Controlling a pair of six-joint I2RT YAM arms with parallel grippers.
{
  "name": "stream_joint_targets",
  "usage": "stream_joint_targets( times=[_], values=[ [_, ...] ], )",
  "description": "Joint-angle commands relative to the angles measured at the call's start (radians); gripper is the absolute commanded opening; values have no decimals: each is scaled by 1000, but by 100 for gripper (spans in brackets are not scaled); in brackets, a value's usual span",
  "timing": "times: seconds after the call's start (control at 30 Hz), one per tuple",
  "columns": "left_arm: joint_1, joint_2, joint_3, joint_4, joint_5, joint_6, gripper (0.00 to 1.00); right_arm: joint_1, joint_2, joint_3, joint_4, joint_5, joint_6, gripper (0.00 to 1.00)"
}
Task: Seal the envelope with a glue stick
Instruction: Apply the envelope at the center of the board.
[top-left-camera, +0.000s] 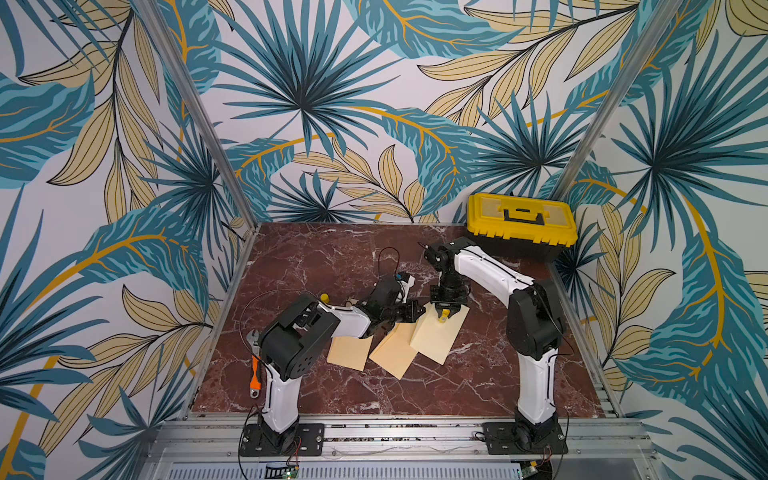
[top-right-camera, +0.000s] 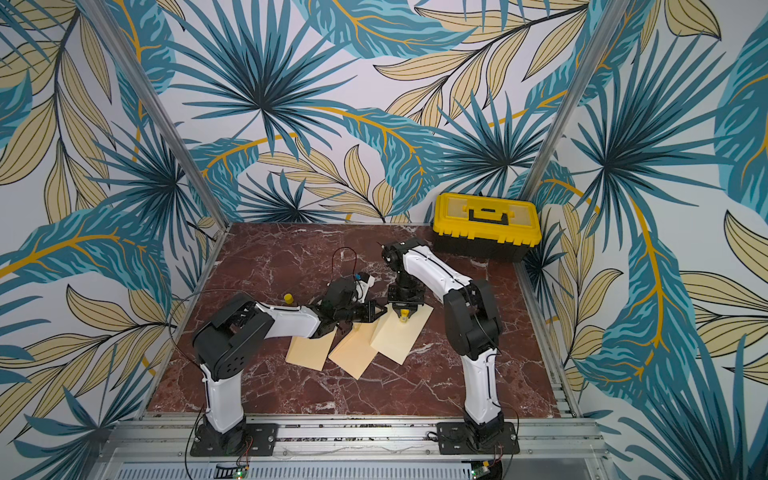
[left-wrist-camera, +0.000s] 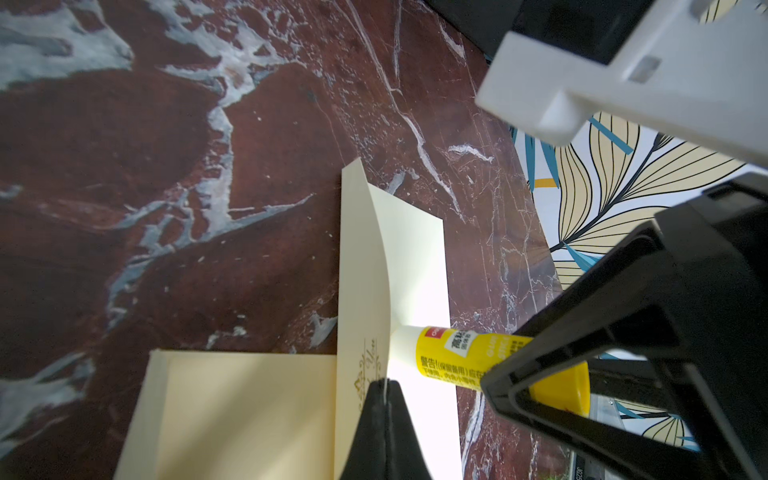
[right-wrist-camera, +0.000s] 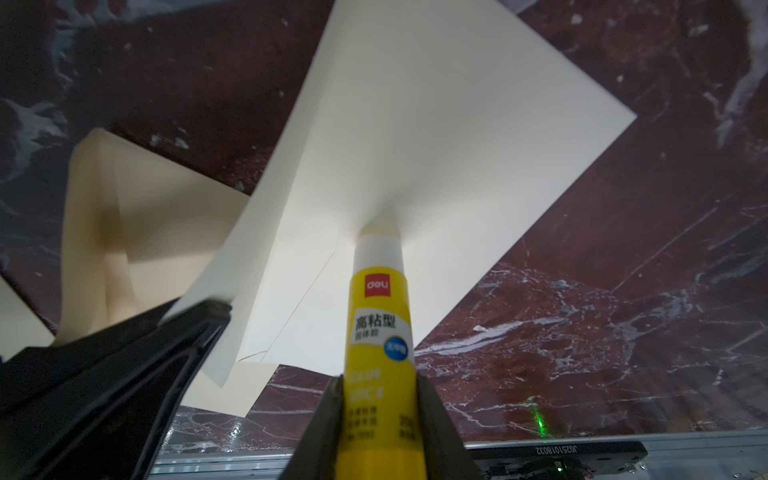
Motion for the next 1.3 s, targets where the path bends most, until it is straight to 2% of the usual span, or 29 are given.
stream_joint_targets(
  times=[0.0, 0.23, 0.6, 1.1, 1.27],
  values=[
    [5, -8, -22, -1, 6, 14, 3, 1, 26, -9, 19, -44, -2, 0],
    [5, -7, -22, -1, 5, 14, 3, 2, -9, -90, 23, -146, -28, 0],
    [4, -8, -24, -2, 4, 14, 3, -7, -23, -65, -33, -39, -49, 0],
    [4, -11, -22, -12, 4, 21, 4, -69, 69, 6, 27, -94, -54, 0],
    [4, -6, -21, -15, 3, 22, 4, -77, 73, -4, 9, -161, -63, 0]
  ],
)
